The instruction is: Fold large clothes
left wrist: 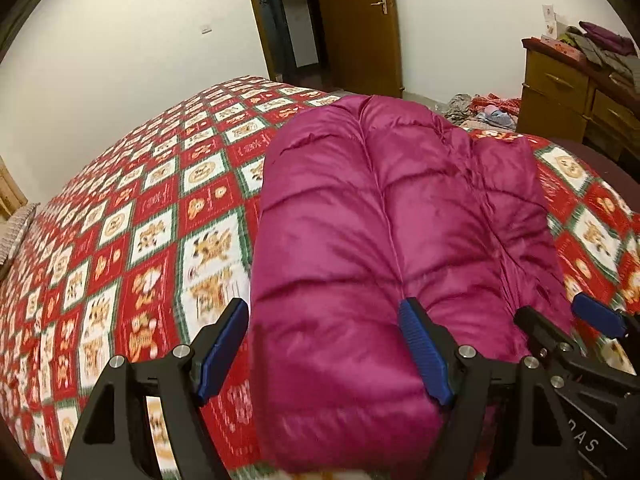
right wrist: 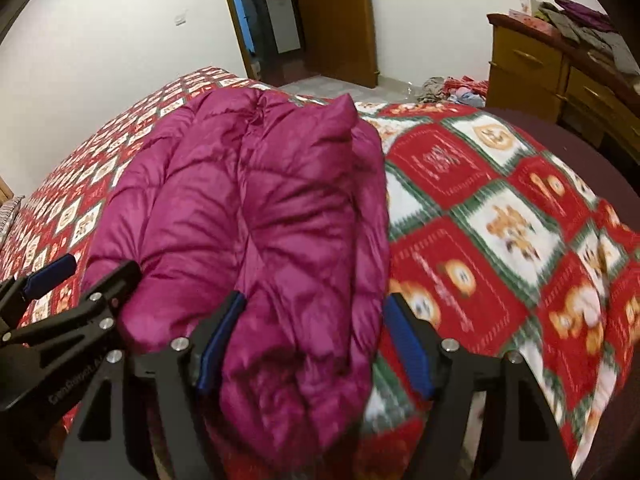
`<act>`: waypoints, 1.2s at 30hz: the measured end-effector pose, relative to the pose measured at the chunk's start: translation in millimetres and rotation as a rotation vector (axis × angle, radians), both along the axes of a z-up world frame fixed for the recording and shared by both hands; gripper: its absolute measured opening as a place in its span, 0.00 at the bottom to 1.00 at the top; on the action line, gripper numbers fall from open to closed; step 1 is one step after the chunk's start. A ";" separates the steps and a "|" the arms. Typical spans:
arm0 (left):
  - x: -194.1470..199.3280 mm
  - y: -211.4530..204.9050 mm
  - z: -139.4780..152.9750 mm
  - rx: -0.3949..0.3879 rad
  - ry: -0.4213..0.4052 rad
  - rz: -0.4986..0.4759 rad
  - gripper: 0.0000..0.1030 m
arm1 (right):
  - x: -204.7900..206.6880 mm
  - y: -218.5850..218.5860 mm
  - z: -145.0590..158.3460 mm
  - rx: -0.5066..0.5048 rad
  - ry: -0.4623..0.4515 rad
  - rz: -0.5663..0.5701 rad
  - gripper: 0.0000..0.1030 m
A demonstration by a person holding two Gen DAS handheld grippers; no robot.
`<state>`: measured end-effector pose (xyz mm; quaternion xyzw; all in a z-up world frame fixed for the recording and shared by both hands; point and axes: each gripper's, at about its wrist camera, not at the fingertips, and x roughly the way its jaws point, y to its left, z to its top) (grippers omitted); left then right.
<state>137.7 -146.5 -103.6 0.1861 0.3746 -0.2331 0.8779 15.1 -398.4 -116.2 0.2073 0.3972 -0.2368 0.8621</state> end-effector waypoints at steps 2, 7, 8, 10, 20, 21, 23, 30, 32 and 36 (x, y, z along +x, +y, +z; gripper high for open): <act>-9.7 8.7 2.7 -0.010 -0.004 -0.008 0.76 | -7.9 4.6 2.1 0.005 -0.011 -0.002 0.73; -27.5 27.3 4.3 -0.035 0.015 -0.011 0.76 | -24.1 14.3 6.3 0.003 -0.017 0.004 0.73; -30.0 31.2 4.6 -0.038 0.021 -0.010 0.76 | -27.0 15.8 6.9 0.004 -0.019 0.003 0.73; -35.8 37.9 6.3 -0.045 0.026 -0.008 0.76 | -33.5 20.0 9.0 0.004 -0.025 0.000 0.73; -50.3 59.6 -5.9 -0.039 0.073 0.003 0.76 | -50.1 39.8 9.2 -0.036 -0.014 0.011 0.75; -50.5 60.6 -7.5 -0.037 0.078 0.005 0.76 | -50.9 40.1 7.3 -0.030 -0.009 0.012 0.75; -51.8 62.3 -10.9 -0.026 0.081 0.008 0.76 | -49.1 41.5 2.1 -0.019 -0.002 0.018 0.75; -51.3 64.6 -16.6 0.010 0.090 0.029 0.76 | -43.9 49.3 -10.0 -0.013 0.026 0.039 0.75; -53.9 66.6 -14.3 0.016 0.079 0.030 0.76 | -44.8 48.2 -10.8 -0.008 0.027 0.040 0.75; -67.4 73.0 -8.6 0.020 0.049 0.003 0.76 | -51.6 53.0 -7.3 -0.010 0.026 0.049 0.76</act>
